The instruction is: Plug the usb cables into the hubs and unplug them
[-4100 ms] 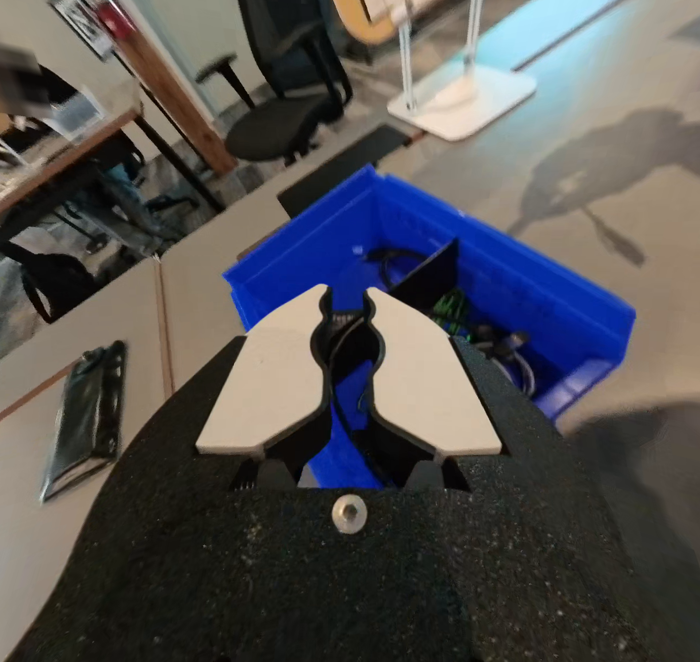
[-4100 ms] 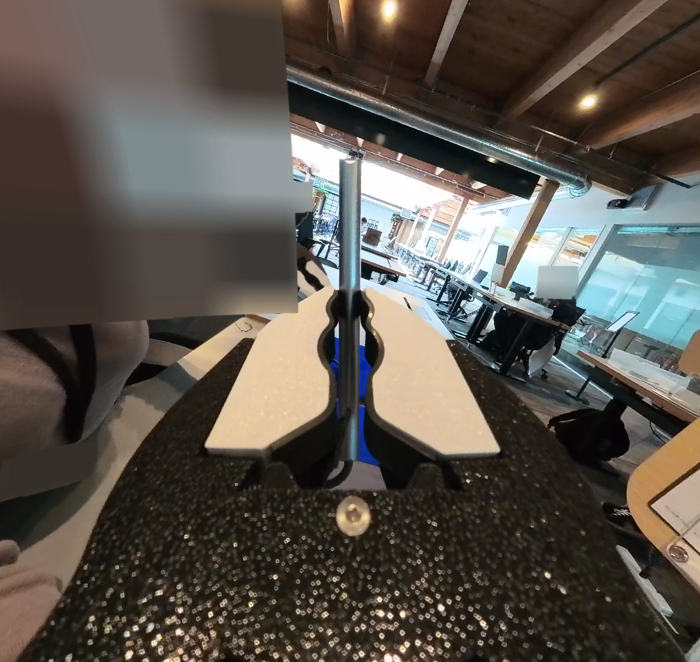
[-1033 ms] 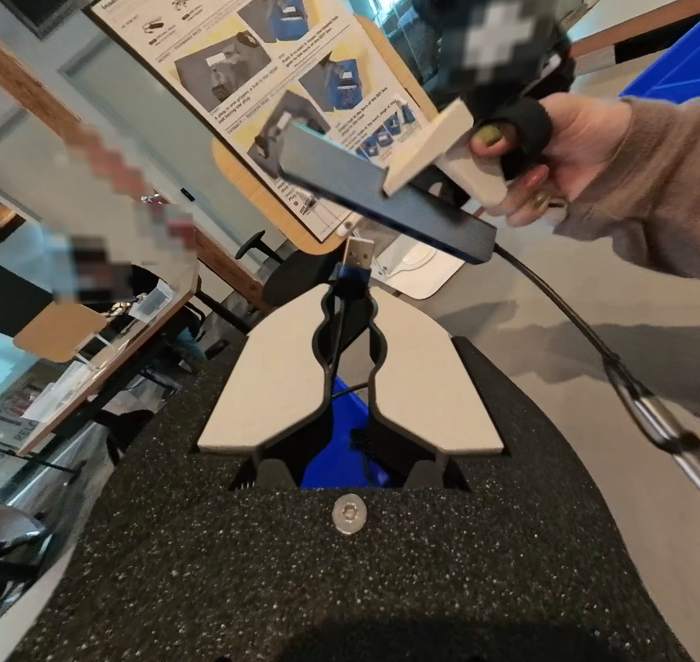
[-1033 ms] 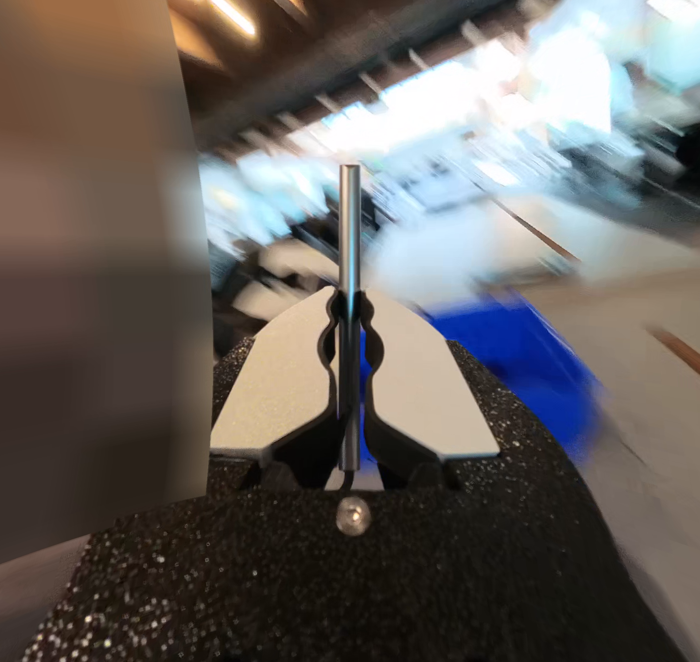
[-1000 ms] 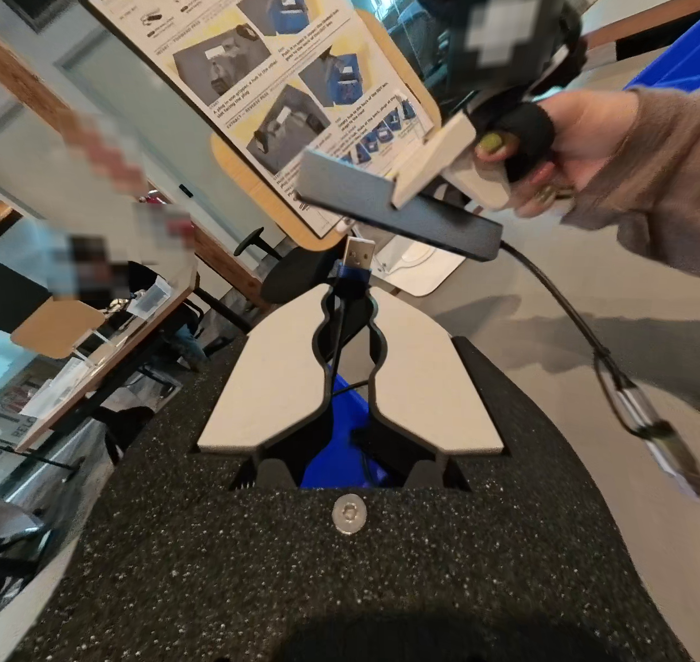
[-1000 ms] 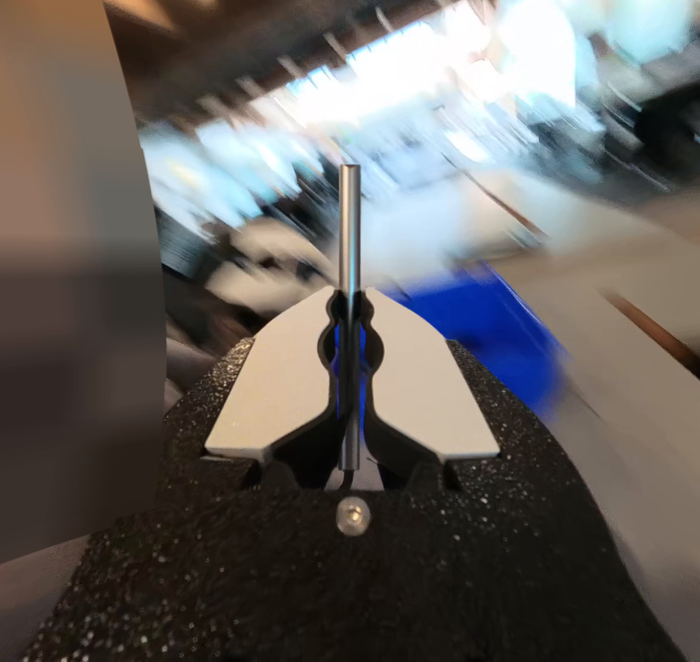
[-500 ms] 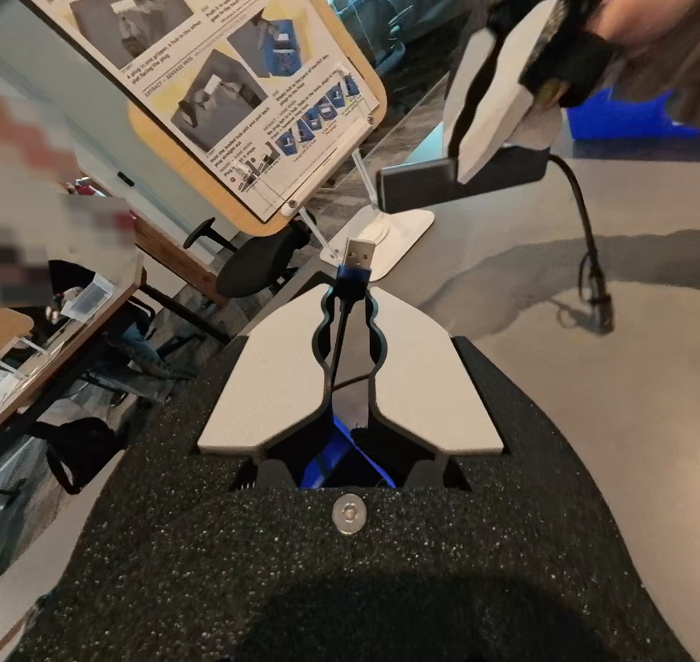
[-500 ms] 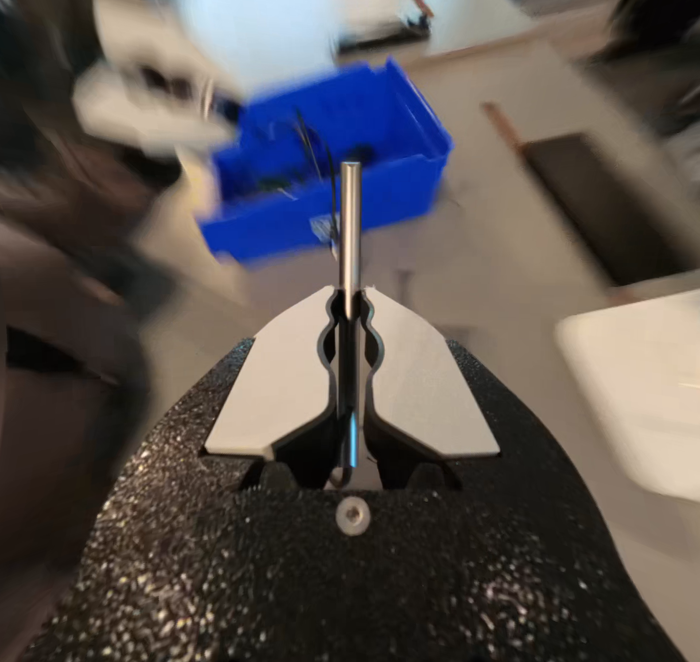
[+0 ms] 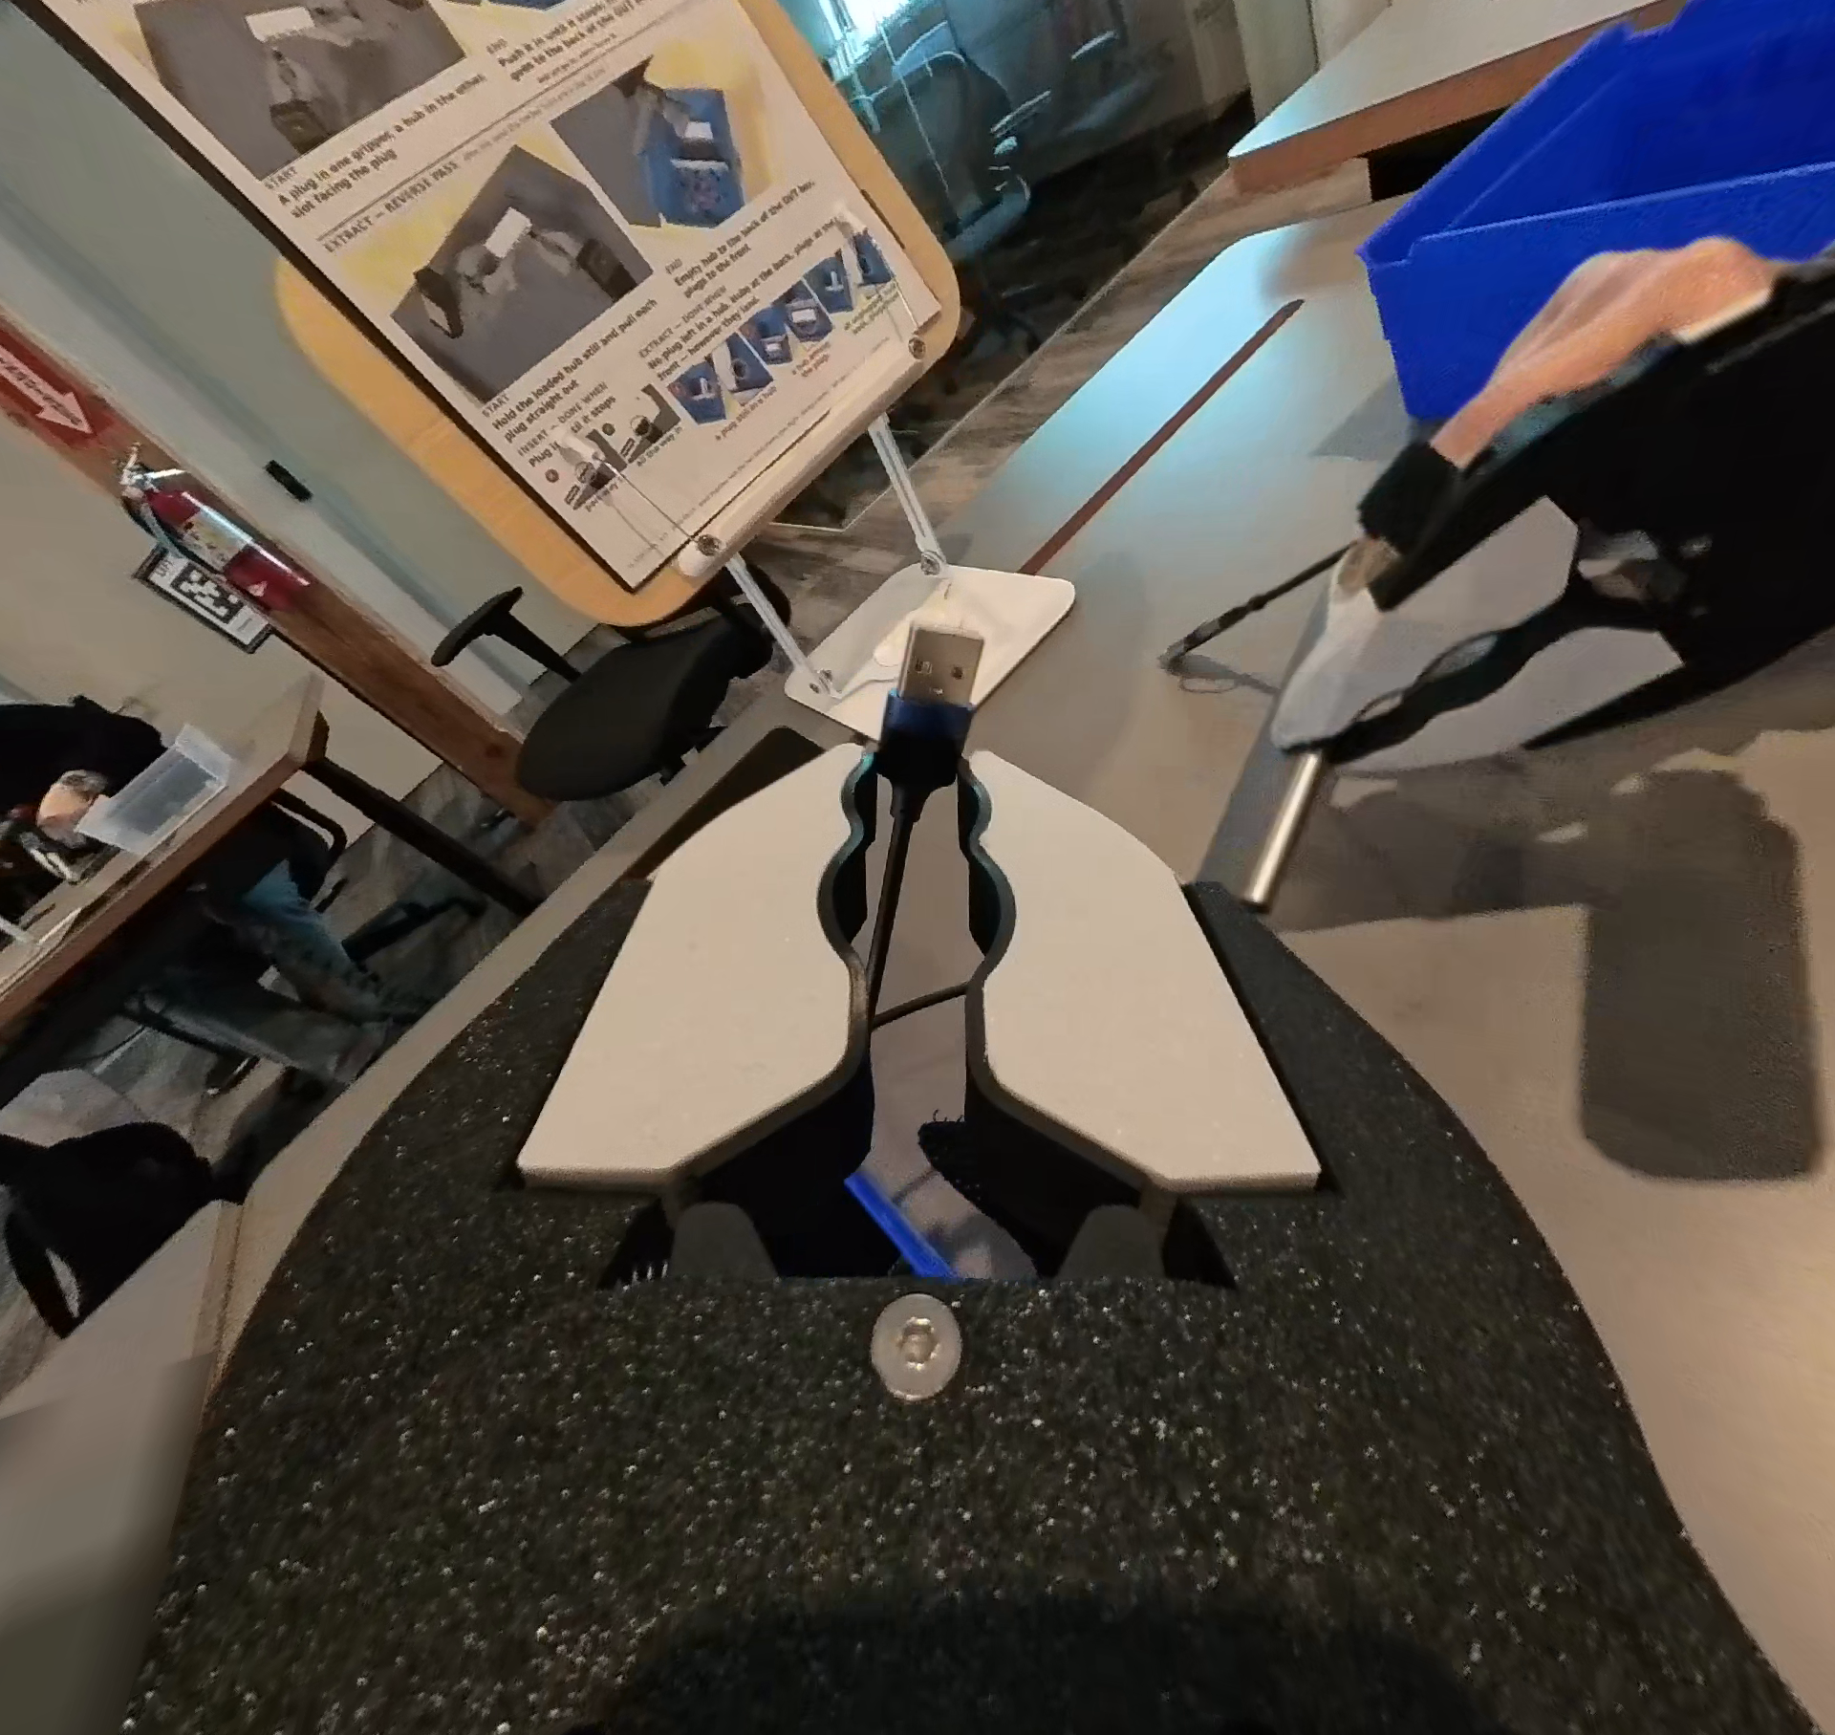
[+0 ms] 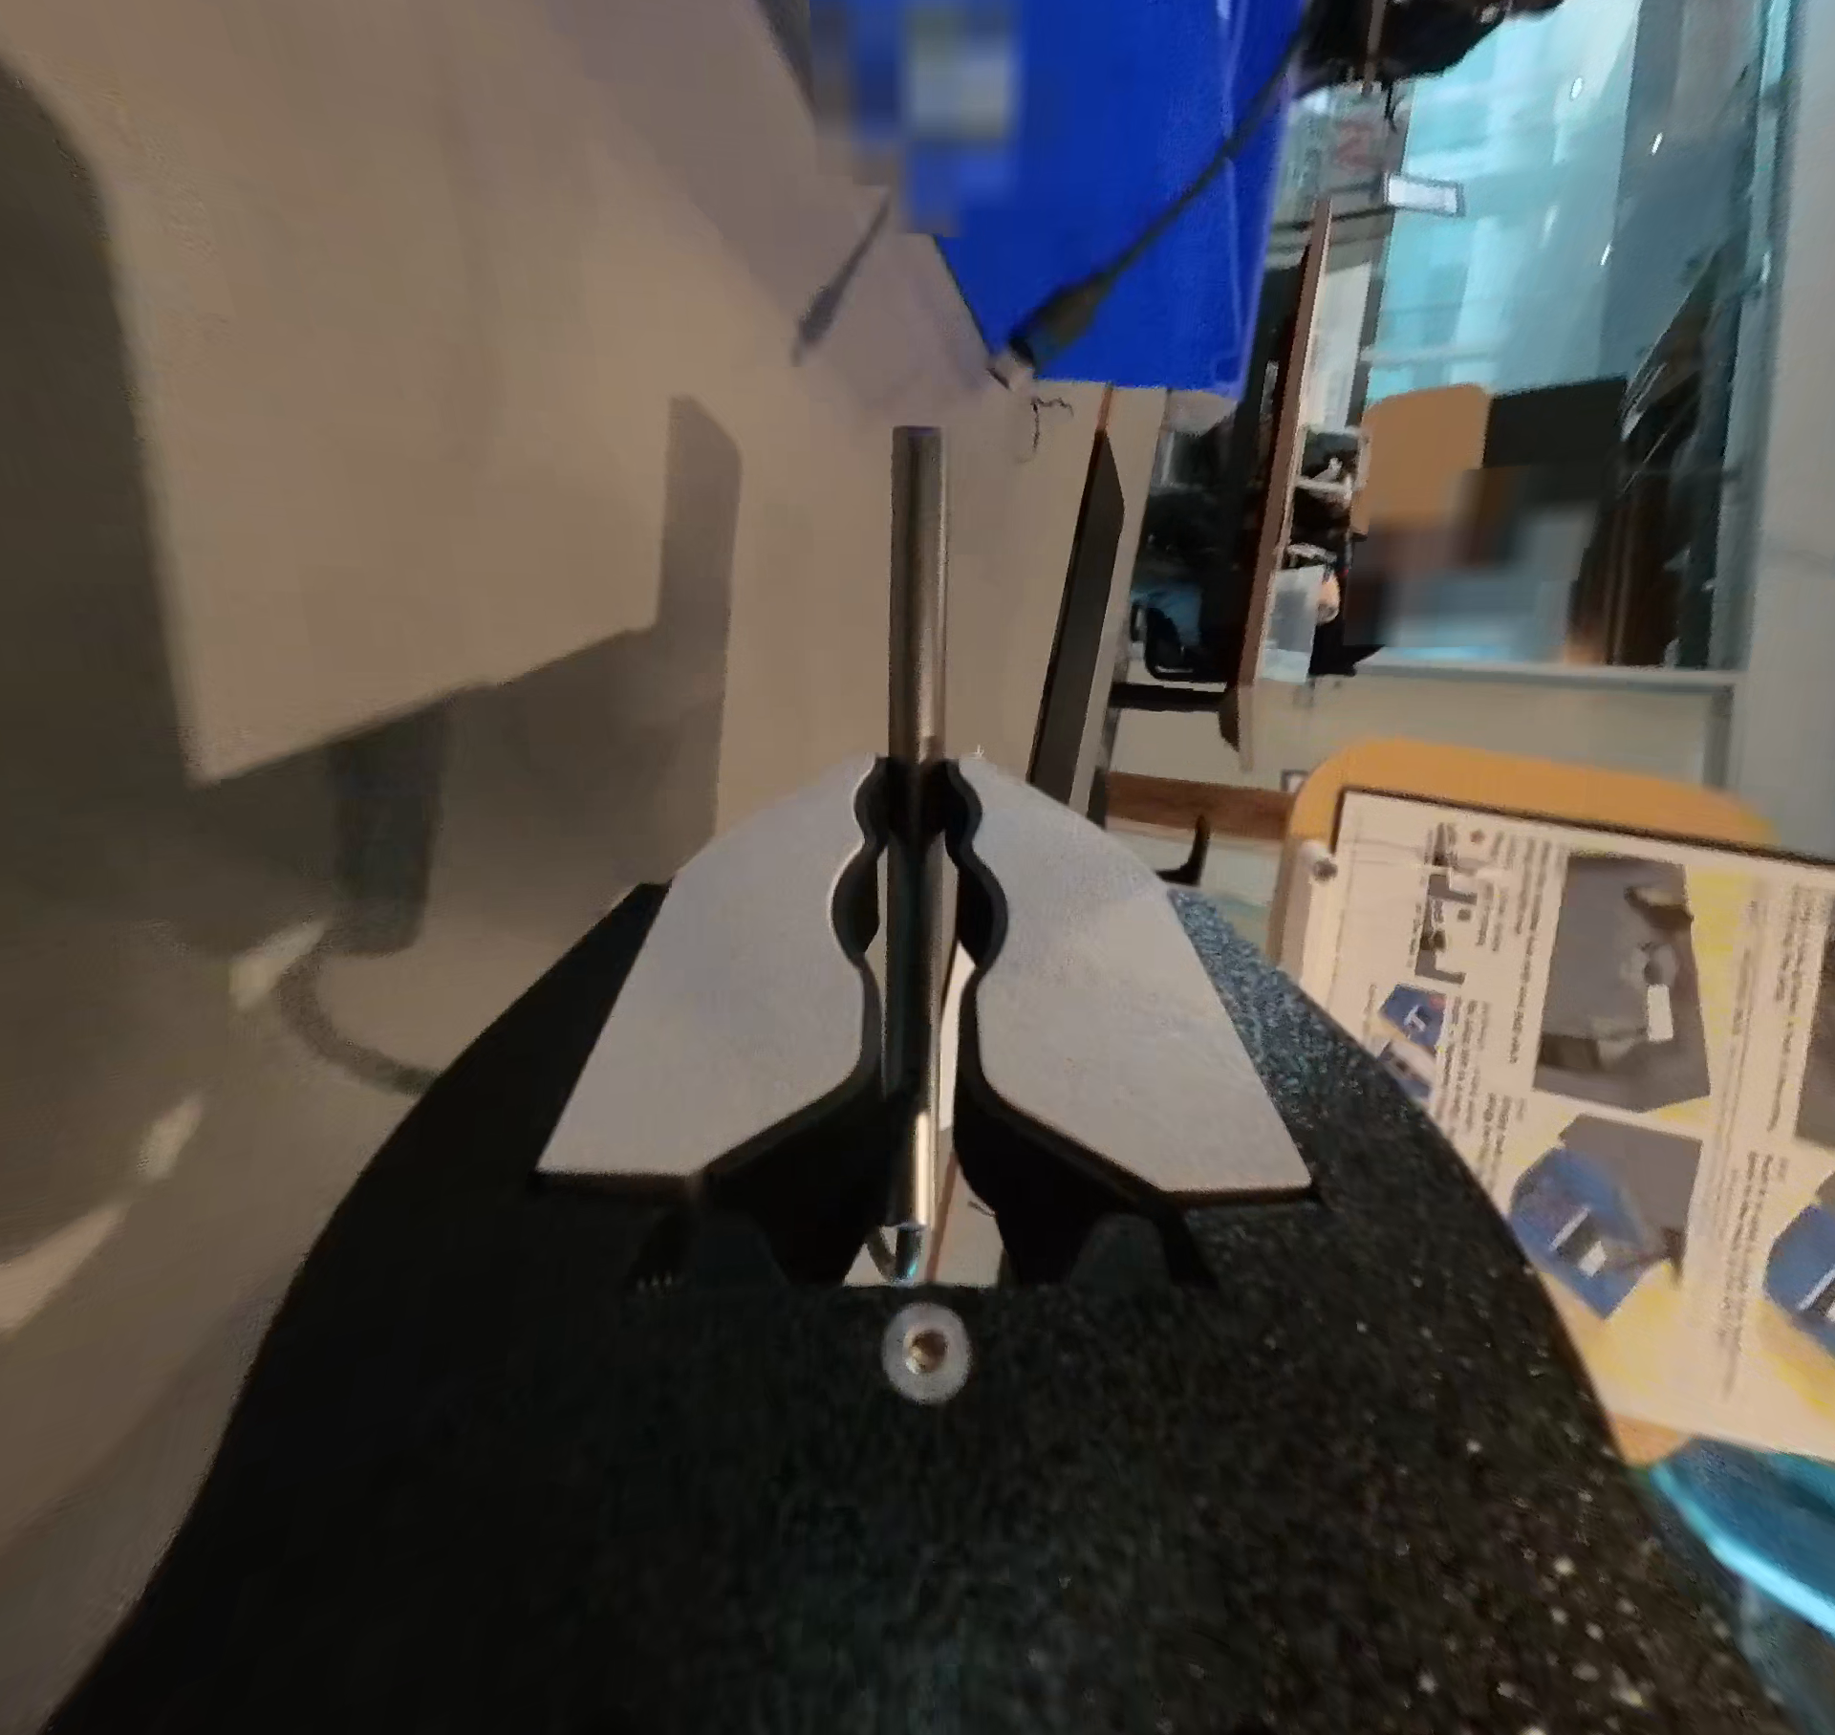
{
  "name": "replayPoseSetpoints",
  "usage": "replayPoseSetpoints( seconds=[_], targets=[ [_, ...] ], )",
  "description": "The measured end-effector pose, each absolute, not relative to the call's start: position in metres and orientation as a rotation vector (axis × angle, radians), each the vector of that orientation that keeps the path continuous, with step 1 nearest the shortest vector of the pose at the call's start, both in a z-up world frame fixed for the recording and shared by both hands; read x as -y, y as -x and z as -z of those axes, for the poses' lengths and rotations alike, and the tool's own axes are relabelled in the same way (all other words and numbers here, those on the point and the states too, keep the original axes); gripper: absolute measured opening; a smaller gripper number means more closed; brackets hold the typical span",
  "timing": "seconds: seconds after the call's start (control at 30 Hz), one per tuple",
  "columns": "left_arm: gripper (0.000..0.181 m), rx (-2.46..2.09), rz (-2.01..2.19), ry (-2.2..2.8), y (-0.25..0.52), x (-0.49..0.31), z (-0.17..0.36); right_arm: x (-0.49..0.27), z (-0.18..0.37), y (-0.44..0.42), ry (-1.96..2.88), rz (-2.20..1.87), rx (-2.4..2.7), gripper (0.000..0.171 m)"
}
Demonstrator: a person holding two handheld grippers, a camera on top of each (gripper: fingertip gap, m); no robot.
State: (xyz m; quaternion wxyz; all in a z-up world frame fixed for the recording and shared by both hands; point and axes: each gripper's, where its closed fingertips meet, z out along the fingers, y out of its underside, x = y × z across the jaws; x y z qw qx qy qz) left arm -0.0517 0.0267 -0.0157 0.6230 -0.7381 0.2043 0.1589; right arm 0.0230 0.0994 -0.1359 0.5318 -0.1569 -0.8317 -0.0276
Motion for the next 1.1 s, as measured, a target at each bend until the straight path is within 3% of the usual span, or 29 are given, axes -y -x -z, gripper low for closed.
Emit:
replayPoseSetpoints(
  seconds=[0.17, 0.33, 0.43, 0.53, 0.63, 0.7, 0.9, 1.07, 1.1],
  targets=[
    [0.015, -0.475, -0.347, 1.692, 0.043, -0.028, 0.024, -0.084, 0.169, -0.027, 0.121, 0.178, 2.06, 0.009],
    [0.015, -0.465, -0.335, 1.693, 0.04, -0.028, 0.029, -0.08, 0.191, -0.034, 0.027, 0.185, 2.207, 0.052],
    [0.015, -0.453, -0.331, 1.687, 0.042, -0.03, 0.03, -0.091, 0.177, -0.034, 0.189, 0.146, 2.212, 0.078],
    [0.015, -0.461, -0.371, 1.684, 0.045, -0.032, 0.033, -0.094, 0.129, -0.031, 0.461, -0.126, 2.056, 0.061],
    [0.015, -0.498, -0.447, 1.655, 0.04, -0.036, 0.035, -0.059, 0.065, -0.016, 0.866, -0.759, 1.846, 0.04],
    [0.015, -0.539, -0.535, 1.634, 0.036, -0.039, 0.036, -0.047, 0.032, -0.005, 1.04, -0.992, 1.712, 0.036],
    [0.015, -0.634, -0.658, 1.585, 0.02, -0.043, 0.04, -0.033, 0.03, 0.013, 1.237, -1.085, 1.747, 0.008],
    [0.017, -0.627, -0.528, 1.585, 0.013, -0.041, 0.044, -0.034, 0.033, 0.01, 1.209, -1.063, 1.822, 0.005],
    [0.027, -0.63, -0.419, 1.637, 0.008, -0.039, 0.048, -0.034, 0.031, 0.007, 1.164, -1.066, 1.854, 0.005]
  ],
)
